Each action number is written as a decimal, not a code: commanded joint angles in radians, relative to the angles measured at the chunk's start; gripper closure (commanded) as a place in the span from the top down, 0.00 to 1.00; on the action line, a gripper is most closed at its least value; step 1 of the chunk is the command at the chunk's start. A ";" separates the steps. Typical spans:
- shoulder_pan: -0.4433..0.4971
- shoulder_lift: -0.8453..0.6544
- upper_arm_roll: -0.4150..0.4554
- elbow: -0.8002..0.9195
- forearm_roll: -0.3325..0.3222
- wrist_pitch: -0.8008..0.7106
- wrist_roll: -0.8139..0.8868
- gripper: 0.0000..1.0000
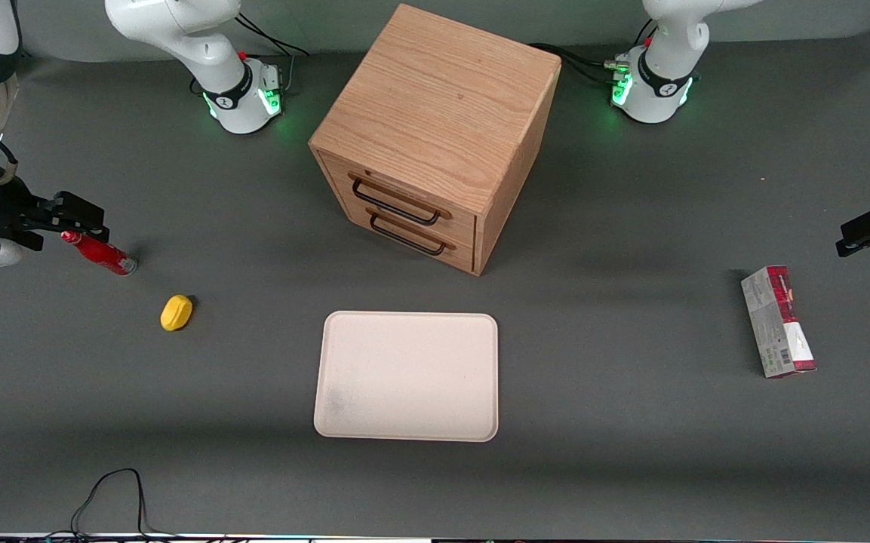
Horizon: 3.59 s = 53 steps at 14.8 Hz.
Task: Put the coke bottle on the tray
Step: 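Lower the open right gripper over the red Coca-Cola bottle's body, then close the right gripper around the red bottle's body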
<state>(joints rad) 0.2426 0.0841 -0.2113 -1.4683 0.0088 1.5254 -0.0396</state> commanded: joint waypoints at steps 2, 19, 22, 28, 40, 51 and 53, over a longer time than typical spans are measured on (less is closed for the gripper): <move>-0.009 -0.021 0.003 -0.012 0.019 -0.014 0.038 1.00; -0.025 -0.274 -0.485 -0.895 -0.082 0.752 -0.563 1.00; -0.026 -0.247 -0.522 -0.966 -0.082 0.893 -0.621 1.00; -0.031 -0.188 -0.528 -0.989 -0.061 0.963 -0.663 1.00; -0.049 -0.118 -0.530 -0.995 0.071 0.993 -0.789 0.02; -0.036 -0.095 -0.399 -0.701 0.074 0.687 -0.510 0.00; -0.035 -0.067 -0.338 -0.556 0.072 0.552 -0.427 0.00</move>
<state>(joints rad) 0.2049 -0.0350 -0.5927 -2.1955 0.0564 2.2120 -0.5438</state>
